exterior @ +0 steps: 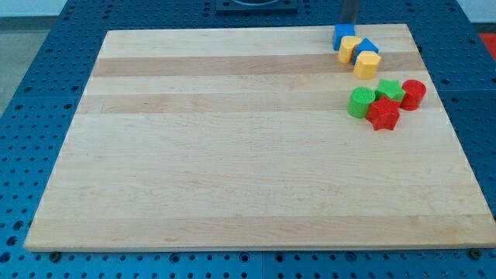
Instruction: Push the triangle to the bottom left of the cube
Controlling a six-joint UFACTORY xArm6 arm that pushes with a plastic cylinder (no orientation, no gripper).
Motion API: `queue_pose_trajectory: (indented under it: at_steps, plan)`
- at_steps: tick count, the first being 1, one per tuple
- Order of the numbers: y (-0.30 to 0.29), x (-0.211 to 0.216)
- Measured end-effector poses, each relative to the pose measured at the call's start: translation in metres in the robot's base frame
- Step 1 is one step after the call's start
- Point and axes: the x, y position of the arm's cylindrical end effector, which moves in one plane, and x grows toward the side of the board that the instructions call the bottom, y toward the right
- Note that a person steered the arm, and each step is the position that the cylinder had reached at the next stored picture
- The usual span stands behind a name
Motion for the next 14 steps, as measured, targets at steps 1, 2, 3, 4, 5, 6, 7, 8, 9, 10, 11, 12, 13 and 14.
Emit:
queue_pose_trajectory:
  at_steps: [1,2,3,4,5,6,7,8,9,10,11,12,13,14]
  plan:
    - [-0.004,0.023]
    - [-0.004,0.034]
    - [0.005,0.033]
    - [0.008,0.042]
    - [0.013,0.043]
    - [0.029,0.043]
    - [0.047,0.039]
    - [0.055,0.029]
    - [0.068,0.034]
    - [0.071,0.055]
    - [0.043,0.067]
    - [0.008,0.087]
    - [-0.022,0.110]
    - [-0.031,0.125]
